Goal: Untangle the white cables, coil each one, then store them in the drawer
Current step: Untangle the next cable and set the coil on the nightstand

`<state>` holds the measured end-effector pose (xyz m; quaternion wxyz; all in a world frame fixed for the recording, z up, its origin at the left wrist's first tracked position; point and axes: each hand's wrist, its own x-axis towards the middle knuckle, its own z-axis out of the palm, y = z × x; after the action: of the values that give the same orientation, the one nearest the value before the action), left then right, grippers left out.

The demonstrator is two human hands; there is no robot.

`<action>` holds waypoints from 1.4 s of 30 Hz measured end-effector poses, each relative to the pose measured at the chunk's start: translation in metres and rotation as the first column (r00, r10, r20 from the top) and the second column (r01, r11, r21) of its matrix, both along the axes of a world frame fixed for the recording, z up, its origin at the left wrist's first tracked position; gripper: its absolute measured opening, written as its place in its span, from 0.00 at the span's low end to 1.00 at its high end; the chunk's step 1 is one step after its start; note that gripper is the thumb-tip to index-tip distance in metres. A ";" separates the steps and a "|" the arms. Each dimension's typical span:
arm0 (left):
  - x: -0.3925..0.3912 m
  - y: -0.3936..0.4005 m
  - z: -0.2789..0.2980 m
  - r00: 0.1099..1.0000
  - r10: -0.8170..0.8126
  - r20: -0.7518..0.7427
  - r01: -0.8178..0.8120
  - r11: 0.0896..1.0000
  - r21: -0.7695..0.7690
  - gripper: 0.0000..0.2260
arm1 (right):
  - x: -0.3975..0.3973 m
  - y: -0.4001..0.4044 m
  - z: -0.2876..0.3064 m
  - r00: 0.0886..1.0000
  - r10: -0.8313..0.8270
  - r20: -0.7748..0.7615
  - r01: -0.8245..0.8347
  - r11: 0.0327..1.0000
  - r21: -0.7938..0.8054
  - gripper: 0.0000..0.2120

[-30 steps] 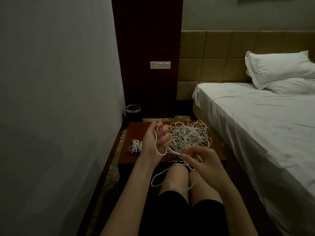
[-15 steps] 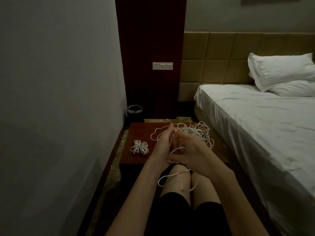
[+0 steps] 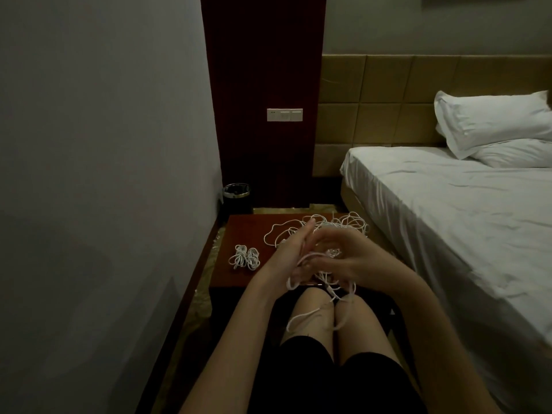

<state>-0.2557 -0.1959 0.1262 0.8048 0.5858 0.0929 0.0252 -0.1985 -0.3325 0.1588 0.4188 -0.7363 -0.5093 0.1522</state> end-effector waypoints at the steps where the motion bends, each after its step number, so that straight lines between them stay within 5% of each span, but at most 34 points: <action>1: -0.001 0.003 0.000 0.999 -0.036 0.026 0.037 0.998 -0.049 0.19 | 0.003 -0.004 0.001 0.999 -0.040 0.015 0.039 0.999 0.028 0.13; 3: -0.001 0.005 -0.001 0.993 -0.102 0.064 0.108 0.990 -0.095 0.18 | 0.009 -0.008 -0.001 0.987 -0.137 0.088 0.127 0.986 0.109 0.05; 8: -0.001 -0.006 -0.006 0.979 -0.166 0.119 0.170 0.985 -0.029 0.19 | 0.012 0.008 -0.014 0.919 -0.341 0.199 0.260 0.902 0.344 0.04; 13: -0.005 -0.003 -0.012 0.969 -0.186 0.164 0.198 0.978 -0.062 0.16 | 0.008 0.016 -0.027 0.917 -0.396 0.051 0.336 0.835 0.436 0.06; 19: -0.014 -0.006 -0.024 0.953 -0.256 0.162 0.256 0.966 0.021 0.15 | -0.007 -0.001 -0.052 0.893 -0.312 -0.324 0.435 0.781 0.448 0.06; 28: -0.008 -0.019 -0.043 0.988 0.009 0.151 -0.010 1.000 0.006 0.19 | -0.014 -0.010 -0.060 0.837 -0.459 -0.298 0.547 0.699 0.460 0.04; 33: -0.006 -0.021 -0.045 0.981 0.042 0.191 -0.029 0.997 -0.067 0.22 | -0.017 -0.003 -0.076 0.837 -0.481 -0.260 0.546 0.753 0.367 0.05; 38: -0.007 -0.022 -0.051 0.940 0.327 0.101 -0.315 0.942 -0.117 0.20 | -0.018 -0.011 -0.083 0.900 -0.371 -0.228 0.423 0.871 0.251 0.10; 42: -0.015 -0.025 -0.058 0.952 0.296 0.080 -0.228 0.859 -0.458 0.20 | -0.017 -0.016 -0.082 0.911 -0.347 -0.224 0.402 0.870 0.287 0.08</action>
<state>-0.2705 -0.2213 0.0687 0.9103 0.3655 0.1153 0.1562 -0.2154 -0.3487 0.0763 0.5972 -0.7262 -0.3379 0.0420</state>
